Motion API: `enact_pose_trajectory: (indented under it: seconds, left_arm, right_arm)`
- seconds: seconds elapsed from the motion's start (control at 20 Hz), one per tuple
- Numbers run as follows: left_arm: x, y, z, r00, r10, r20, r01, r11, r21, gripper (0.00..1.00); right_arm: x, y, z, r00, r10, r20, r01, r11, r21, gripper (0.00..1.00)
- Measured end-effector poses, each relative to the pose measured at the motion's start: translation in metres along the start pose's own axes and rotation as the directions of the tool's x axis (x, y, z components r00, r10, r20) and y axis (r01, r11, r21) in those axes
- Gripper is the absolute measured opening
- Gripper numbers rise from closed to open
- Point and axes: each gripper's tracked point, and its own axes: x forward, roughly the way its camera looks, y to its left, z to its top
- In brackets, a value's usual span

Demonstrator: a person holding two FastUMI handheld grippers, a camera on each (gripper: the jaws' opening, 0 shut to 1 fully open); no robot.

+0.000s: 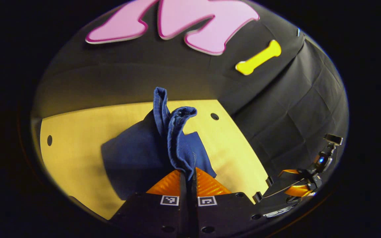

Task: Grasp the waist and the cuffs of the jeans and fold them to make the two legs overlap; first hold the waist and fold one-third of the jeans toward the cuffs, then hold the cuffs and fold the remaining one-third in the same direction to finish folding.

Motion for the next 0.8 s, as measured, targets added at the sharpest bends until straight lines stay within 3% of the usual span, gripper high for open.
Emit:
enact_pose_trajectory:
  seconds: [0.2, 0.3, 0.45, 0.5, 0.65, 0.8]
  left_arm:
    - [0.062, -0.001, -0.029, 0.99, 0.094, -0.1, -0.085, 0.992, 0.09, 0.12]
    - [0.087, -0.008, -0.04, 0.986, 0.119, -0.116, -0.104, 0.986, 0.127, 0.22]
    - [0.109, -0.022, -0.055, 0.983, 0.132, -0.126, -0.112, 0.982, 0.154, 0.59]
    - [0.112, -0.027, -0.06, 0.984, 0.128, -0.123, -0.109, 0.983, 0.149, 0.74]
    - [0.103, -0.039, -0.068, 0.989, 0.132, -0.07, -0.121, 0.982, 0.144, 0.96]
    - [0.055, -0.059, -0.055, 0.99, 0.129, 0.058, -0.137, 0.976, 0.167, 0.96]
  right_arm:
    - [-0.015, -0.028, -0.003, 1.0, -0.009, -0.001, 0.009, 0.997, -0.071, 0.96]
    - [-0.016, -0.036, -0.003, 1.0, 0.005, -0.007, -0.006, 0.994, -0.108, 0.96]
    - [-0.016, -0.039, 0.001, 0.999, 0.037, -0.008, -0.038, 0.982, -0.186, 1.0]
    - [-0.015, -0.038, 0.003, 0.999, 0.047, -0.007, -0.048, 0.978, -0.204, 0.96]
    - [-0.02, -0.026, 0.011, 0.998, 0.07, 0.004, -0.068, 0.977, -0.204, 0.96]
    - [-0.036, -0.013, 0.025, 0.997, 0.051, 0.058, -0.035, 0.968, -0.247, 0.96]
